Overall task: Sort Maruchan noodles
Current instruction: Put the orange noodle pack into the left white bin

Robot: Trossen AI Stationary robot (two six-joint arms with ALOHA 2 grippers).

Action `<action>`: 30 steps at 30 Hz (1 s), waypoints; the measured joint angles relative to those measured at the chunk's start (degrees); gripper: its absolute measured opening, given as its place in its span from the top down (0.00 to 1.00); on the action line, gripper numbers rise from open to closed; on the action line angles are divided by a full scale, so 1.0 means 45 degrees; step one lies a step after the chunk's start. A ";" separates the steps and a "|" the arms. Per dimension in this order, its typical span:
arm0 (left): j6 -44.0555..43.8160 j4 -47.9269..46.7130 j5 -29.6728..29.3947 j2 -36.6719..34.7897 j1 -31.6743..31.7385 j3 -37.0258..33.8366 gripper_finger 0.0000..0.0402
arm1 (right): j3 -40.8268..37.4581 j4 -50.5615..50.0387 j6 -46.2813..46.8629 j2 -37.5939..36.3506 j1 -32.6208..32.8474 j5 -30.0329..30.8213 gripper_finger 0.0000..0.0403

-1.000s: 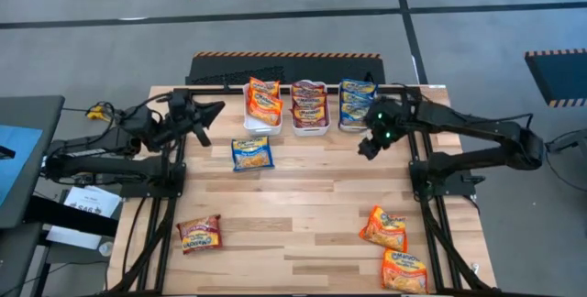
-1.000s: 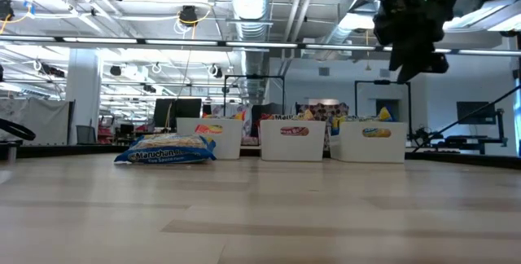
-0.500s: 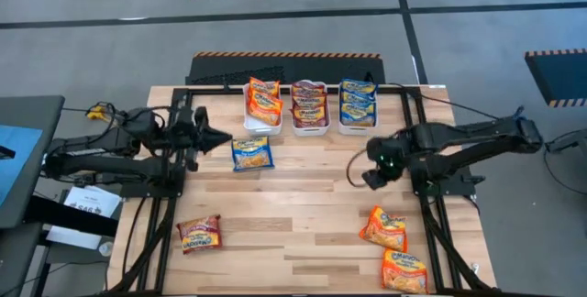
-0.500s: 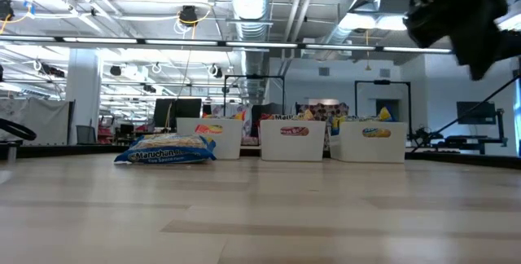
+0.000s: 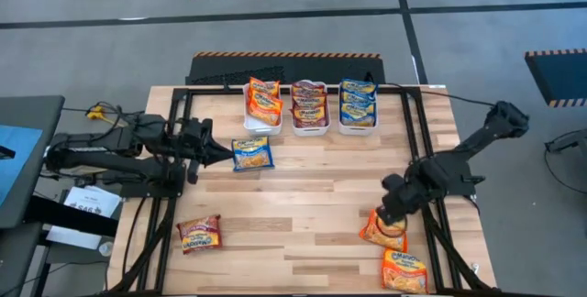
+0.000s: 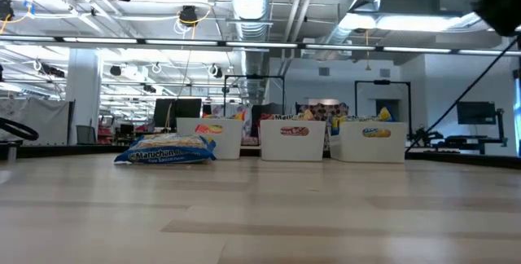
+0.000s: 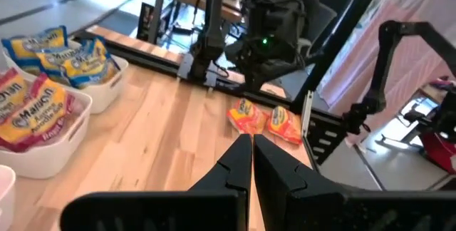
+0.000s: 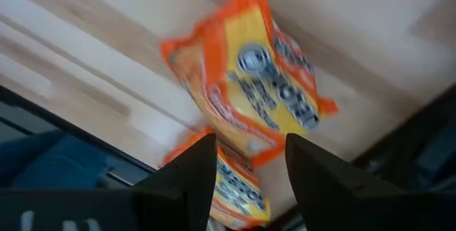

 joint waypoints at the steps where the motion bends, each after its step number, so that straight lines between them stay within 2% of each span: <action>1: -0.0002 -0.0152 0.0002 -0.0003 -0.0065 0.0000 1.00 | 0.0000 0.0000 0.0231 0.0088 0.0326 -0.0006 0.51; 8: -0.0013 -0.0841 0.0075 0.0016 -0.0672 0.0000 1.00 | 0.0000 -0.0388 0.1553 0.1155 0.2093 0.0079 0.43; 12: -0.0022 -0.0805 0.0074 0.0009 -0.0938 0.0000 1.00 | 0.0000 -0.0460 0.2133 0.1814 0.2602 0.0355 0.42; 20: -0.0236 -0.0811 -0.0042 0.0011 -0.1102 0.0000 1.00 | -0.0052 0.0098 0.2157 0.2502 0.2609 0.0762 0.42; 26: -0.0236 -0.0872 -0.0083 0.0101 -0.1102 0.0000 1.00 | -0.1245 0.1688 0.2633 0.2200 0.2545 0.0925 0.42; 30: -0.0236 -0.0848 -0.0086 0.0141 -0.1107 0.0000 1.00 | -0.1781 0.1643 0.2807 0.1902 0.2569 0.0990 0.42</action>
